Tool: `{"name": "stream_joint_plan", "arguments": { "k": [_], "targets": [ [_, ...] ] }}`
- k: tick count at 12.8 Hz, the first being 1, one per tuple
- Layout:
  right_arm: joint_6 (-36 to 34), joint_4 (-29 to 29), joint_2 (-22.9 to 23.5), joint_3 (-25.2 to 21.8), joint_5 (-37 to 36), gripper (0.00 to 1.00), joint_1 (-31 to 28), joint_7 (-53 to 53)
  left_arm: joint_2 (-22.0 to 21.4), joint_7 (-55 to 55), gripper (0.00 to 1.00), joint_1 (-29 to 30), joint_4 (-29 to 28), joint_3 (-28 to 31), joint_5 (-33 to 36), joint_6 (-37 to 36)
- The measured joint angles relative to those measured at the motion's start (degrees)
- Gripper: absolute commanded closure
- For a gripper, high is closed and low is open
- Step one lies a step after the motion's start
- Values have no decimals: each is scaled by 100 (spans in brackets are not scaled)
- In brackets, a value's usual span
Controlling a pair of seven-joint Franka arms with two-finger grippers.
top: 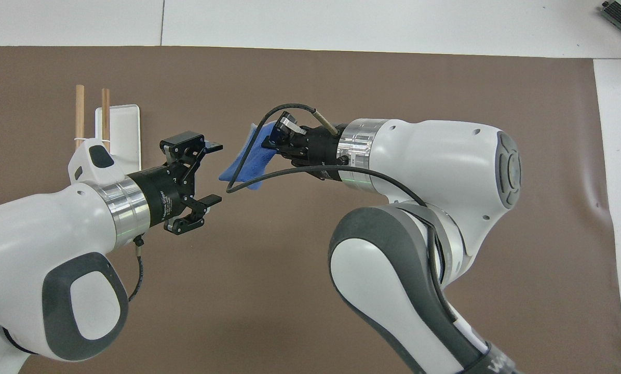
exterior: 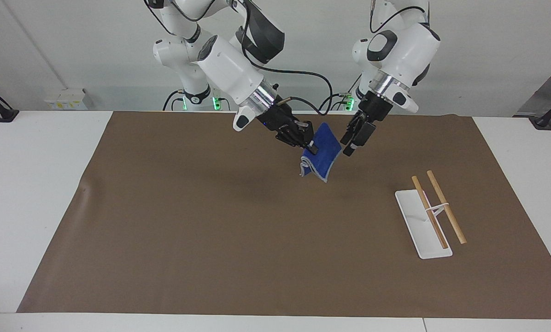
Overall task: Right arm passes towel to left arm to hang
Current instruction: 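Reach the left gripper toward the towel held by the right gripper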
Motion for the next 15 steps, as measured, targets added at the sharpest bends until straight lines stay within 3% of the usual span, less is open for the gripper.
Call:
{"name": "stream_joint_plan", "arguments": {
  "k": [3, 8, 11, 15],
  "targets": [
    [0, 0, 4, 0, 0, 100, 0, 0, 10, -270, 1, -111, 0, 1, 0, 144],
    [0, -1, 9, 0, 0, 100, -1, 0, 125, -339, 19, -201, -1, -3, -2, 443],
    [0, -1, 12, 0, 0, 100, -3, 0, 203, -347, 38, -257, -1, 0, -2, 615],
    [0, -1, 14, -8, 0, 100, -19, 0, 274, -342, 77, -306, -1, 3, -2, 647]
  ]
}}
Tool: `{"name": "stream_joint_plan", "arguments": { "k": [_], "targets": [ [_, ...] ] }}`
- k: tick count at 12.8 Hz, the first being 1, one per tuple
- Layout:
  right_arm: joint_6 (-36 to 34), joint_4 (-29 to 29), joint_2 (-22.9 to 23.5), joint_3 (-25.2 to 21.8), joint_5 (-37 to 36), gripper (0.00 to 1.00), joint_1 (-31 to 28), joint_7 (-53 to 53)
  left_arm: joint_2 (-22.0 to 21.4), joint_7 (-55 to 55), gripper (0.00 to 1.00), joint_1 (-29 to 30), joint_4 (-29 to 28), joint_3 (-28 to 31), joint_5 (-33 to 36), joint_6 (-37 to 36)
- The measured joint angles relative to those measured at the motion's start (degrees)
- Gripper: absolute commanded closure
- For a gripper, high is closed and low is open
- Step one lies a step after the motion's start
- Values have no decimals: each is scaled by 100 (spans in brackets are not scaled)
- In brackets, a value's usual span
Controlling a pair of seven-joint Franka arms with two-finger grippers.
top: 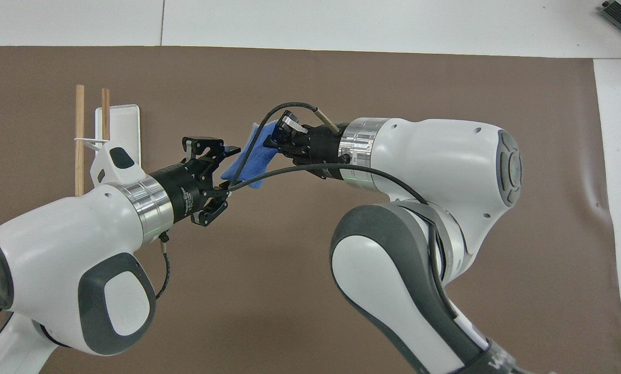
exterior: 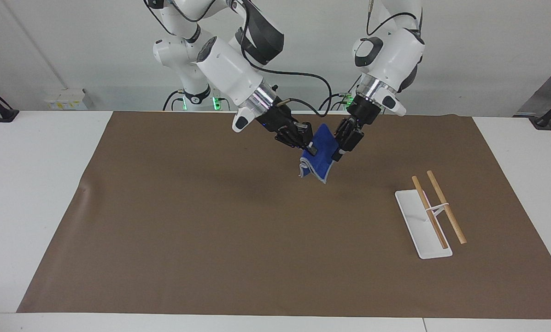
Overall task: Right arm passes towel to left arm to hang
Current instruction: 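Reach the left gripper toward the towel held by the right gripper, then grasp the towel with the left gripper while the right gripper releases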
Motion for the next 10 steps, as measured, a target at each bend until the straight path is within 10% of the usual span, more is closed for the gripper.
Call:
{"name": "stream_joint_plan", "arguments": {
  "k": [4, 7, 10],
  "targets": [
    [-29, -6, 1, -3, 0, 99, -2, 0, 4, 285, 100, -27, 0, -2, 0, 0],
    [-165, -7, 1, -37, 0, 64, -13, 0, 12, 488, 100, -27, 0, 2, 0, 0],
    [-224, -6, 1, -50, 0, 54, -55, 0, 38, 1039, 100, -25, -19, 32, 0, -2]
  ]
}}
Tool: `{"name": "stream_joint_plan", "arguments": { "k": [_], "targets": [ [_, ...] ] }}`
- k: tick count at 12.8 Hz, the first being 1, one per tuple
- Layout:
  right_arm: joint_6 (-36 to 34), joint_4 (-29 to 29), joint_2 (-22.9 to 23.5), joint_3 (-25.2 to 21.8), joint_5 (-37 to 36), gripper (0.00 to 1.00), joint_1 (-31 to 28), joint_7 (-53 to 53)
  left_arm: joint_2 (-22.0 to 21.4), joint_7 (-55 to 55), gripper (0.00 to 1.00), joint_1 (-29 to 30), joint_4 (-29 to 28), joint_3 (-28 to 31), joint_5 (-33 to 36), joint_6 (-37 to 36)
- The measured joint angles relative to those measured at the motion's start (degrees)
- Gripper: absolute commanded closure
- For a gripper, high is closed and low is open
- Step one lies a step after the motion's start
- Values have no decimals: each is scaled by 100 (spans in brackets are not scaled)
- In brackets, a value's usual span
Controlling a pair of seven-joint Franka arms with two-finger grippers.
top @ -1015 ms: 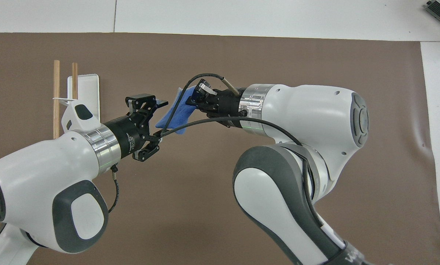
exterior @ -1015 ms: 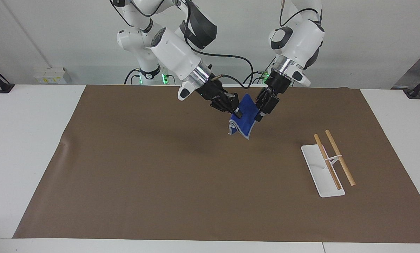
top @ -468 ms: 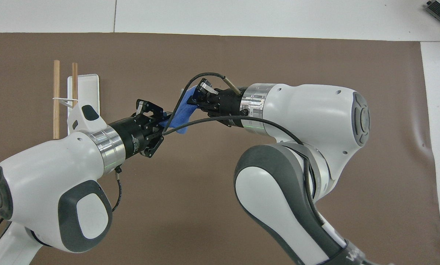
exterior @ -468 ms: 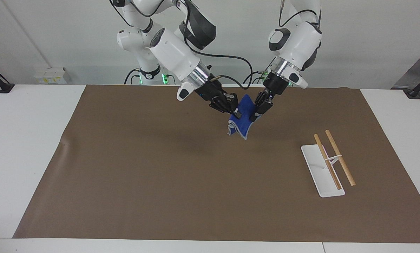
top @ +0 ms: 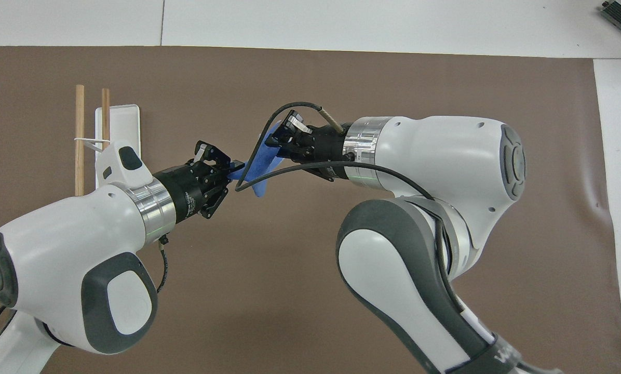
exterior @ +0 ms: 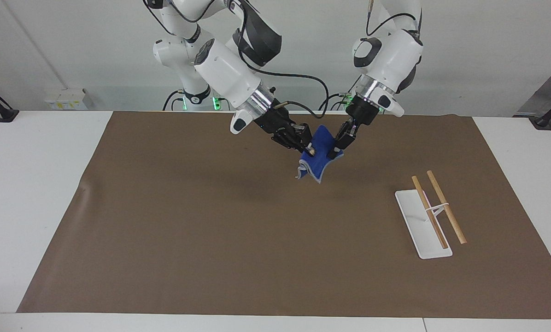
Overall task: Right arm passes towel to left arm to hang
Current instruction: 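Grasp the towel with the left gripper while the right gripper releases, then carry the towel with the left gripper over the wooden-stick rack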
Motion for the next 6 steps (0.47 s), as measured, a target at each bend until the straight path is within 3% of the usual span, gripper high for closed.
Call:
{"name": "stream_joint_plan", "arguments": {
  "k": [2, 4, 6],
  "targets": [
    [-248, 3, -25, -3, -174, 37, -105, -2, 79, 369, 100, 21, -46, 24, 0, 0],
    [-856, 11, -145, -10, -954, 24, -396, -8, 190, 717, 100, 107, -52, 60, 0, 5],
    [-1410, 17, -332, -15, -1840, 18, -662, -11, 286, 1106, 100, 320, -52, 85, 0, 33]
  ]
}}
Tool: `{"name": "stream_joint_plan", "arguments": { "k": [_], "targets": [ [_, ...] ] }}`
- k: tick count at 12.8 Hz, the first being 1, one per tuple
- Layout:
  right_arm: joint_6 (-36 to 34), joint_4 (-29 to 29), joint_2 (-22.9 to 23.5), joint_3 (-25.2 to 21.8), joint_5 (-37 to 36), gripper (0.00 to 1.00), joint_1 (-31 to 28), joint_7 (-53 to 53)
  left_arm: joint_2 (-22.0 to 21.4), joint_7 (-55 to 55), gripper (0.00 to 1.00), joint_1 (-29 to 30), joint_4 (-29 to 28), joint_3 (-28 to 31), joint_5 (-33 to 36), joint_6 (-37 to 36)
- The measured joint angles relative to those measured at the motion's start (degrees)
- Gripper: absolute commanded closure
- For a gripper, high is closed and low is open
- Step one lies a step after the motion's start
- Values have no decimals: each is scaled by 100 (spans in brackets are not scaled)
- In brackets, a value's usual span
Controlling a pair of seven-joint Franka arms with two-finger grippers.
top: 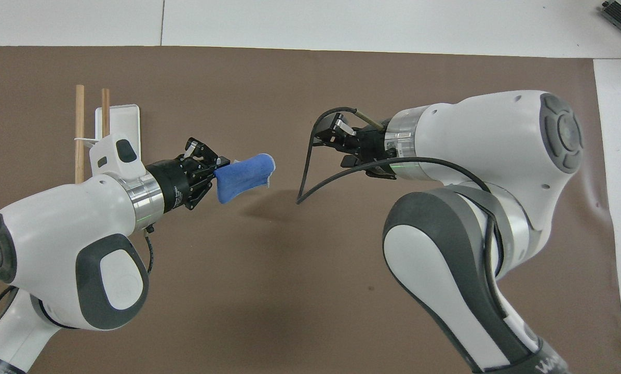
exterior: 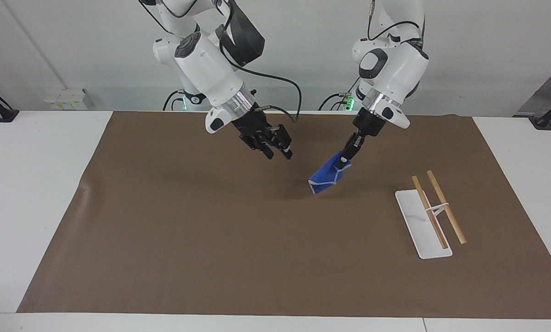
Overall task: Right arm passes towel to left arm to hang
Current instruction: 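Carry the towel with the left gripper over the wooden-stick rack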
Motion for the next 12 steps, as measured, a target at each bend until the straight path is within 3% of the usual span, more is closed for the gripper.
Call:
{"name": "stream_joint_plan", "arguments": {
  "k": [1, 7, 12],
  "targets": [
    [-214, 2, -92, -2, -321, 11, -72, 0, 44, 290, 100, 166, 0, 8, 0, 6],
    [-1277, 11, -388, -4, -2195, 2, -147, -172, 285, 2409, 100, 1364, 48, 51, 0, 42],
    [-2003, 18, -648, -20, -2330, 1, -889, -1192, 423, 3211, 100, 2134, 270, 57, 0, 74]
  ]
}}
